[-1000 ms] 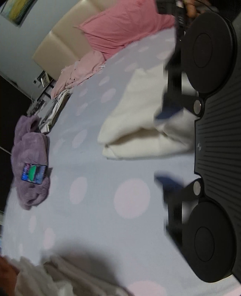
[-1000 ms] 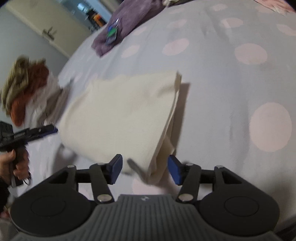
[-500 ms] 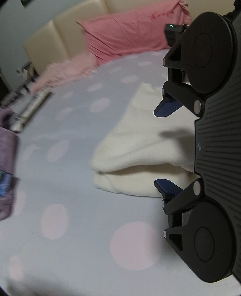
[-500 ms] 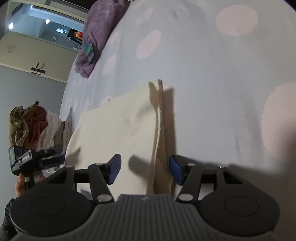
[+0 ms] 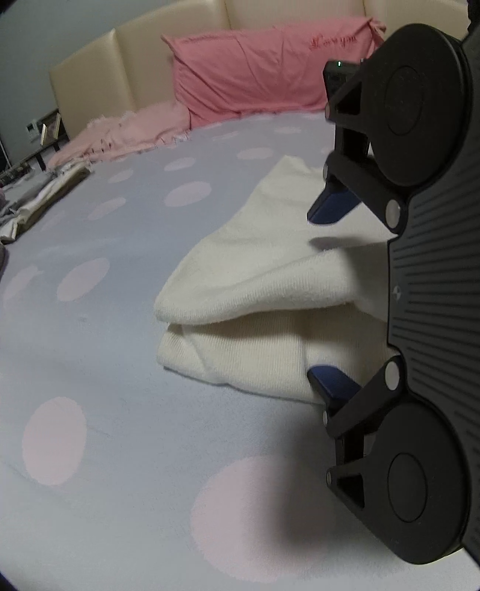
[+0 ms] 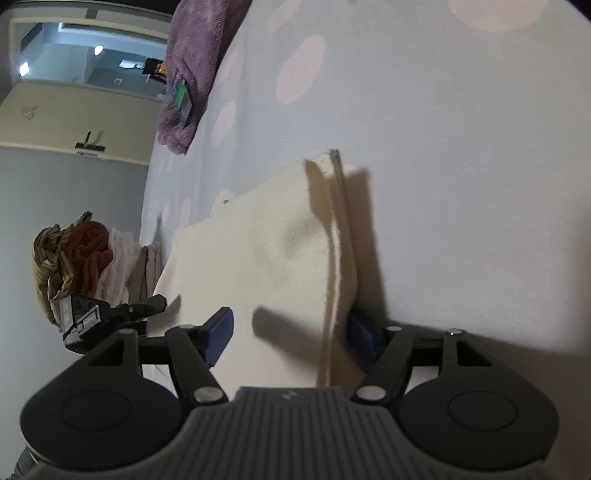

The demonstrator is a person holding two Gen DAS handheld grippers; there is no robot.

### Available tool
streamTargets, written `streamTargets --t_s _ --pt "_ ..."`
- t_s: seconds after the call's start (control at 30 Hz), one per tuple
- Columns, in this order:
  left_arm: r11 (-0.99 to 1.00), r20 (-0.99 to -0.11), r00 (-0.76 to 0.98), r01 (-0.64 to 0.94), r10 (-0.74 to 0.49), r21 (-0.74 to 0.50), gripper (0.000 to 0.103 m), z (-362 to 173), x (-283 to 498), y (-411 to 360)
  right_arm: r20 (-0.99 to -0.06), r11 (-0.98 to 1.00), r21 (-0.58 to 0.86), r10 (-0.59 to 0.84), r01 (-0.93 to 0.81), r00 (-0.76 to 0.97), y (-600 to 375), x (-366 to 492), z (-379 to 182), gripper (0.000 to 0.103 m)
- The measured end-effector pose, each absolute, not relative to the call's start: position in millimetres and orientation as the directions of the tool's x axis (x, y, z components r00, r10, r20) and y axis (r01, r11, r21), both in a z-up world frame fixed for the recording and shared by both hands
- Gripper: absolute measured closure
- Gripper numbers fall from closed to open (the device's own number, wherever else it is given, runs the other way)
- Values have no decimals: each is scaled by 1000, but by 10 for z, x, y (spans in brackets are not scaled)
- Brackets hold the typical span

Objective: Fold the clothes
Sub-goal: 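Grasp the folded cream sweater end with the right gripper while the left gripper pinches its other end, then lift the folded cream sweater off the bed with both grippers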

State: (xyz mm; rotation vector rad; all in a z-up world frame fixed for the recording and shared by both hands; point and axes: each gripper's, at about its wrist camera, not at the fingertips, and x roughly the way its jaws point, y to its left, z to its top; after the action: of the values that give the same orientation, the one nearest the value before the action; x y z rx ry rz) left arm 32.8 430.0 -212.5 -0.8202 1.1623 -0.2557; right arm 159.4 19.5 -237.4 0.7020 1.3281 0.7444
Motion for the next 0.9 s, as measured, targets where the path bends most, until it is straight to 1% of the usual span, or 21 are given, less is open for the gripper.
streamTargets --t_s 0.07,0.1,0.17,0.2,0.23,0.27,0.3,0.33,0.37,0.4,0.5,0.63,0.8,0.9 --pt "705 -709 410 -192 -574 -682 0 -2124 334 4241 -573 579 811 815 -89 84 247 1616 -2381 32" --pt "721 -716 407 -175 -567 -671 0 -2117 342 4194 -566 572 816 820 -91 83 264 1624 -2388 32" --pt "755 -746 378 -161 -548 -636 0 -2077 388 4134 -566 571 816 821 -88 79 290 1643 -2415 52" --pt "772 -762 362 -155 -537 -617 2 -2055 413 4106 -562 567 820 824 -78 74 295 1652 -2440 70" --pt "778 -773 353 -168 -527 -606 6 -2039 431 4108 -549 552 832 833 -56 66 289 1659 -2480 75" --pt "781 -784 345 -185 -517 -596 19 -2025 447 4117 -535 537 843 843 -36 60 279 1665 -2511 78" --pt "787 -797 340 -208 -499 -581 56 -2008 450 4153 -524 526 850 850 -26 57 264 1669 -2518 79" --pt "762 -784 344 -232 -517 -604 77 -2012 447 4205 -515 517 856 855 -30 56 260 1673 -2507 81" --pt "729 -764 349 -257 -542 -635 91 -2022 444 4260 -495 497 867 867 -35 56 262 1674 -2489 81" --pt "695 -739 360 -269 -569 -666 92 -2019 415 4298 -466 468 883 883 -32 55 264 1674 -2476 82" --pt "673 -711 373 -250 -597 -696 92 -1956 376 4275 -400 403 915 914 -35 66 259 1678 -2422 83" --pt "621 -656 430 -240 -621 -746 92 -1816 330 4275 -359 361 932 930 -12 79 198 1700 -2386 83" --pt "562 -600 482 -241 -638 -791 92 -1648 218 4320 -284 283 959 954 16 96 92 1723 -2334 84" --pt "558 -601 479 -249 -640 -792 92 -1584 162 4296 -280 279 960 956 26 84 73 1715 -2319 84"
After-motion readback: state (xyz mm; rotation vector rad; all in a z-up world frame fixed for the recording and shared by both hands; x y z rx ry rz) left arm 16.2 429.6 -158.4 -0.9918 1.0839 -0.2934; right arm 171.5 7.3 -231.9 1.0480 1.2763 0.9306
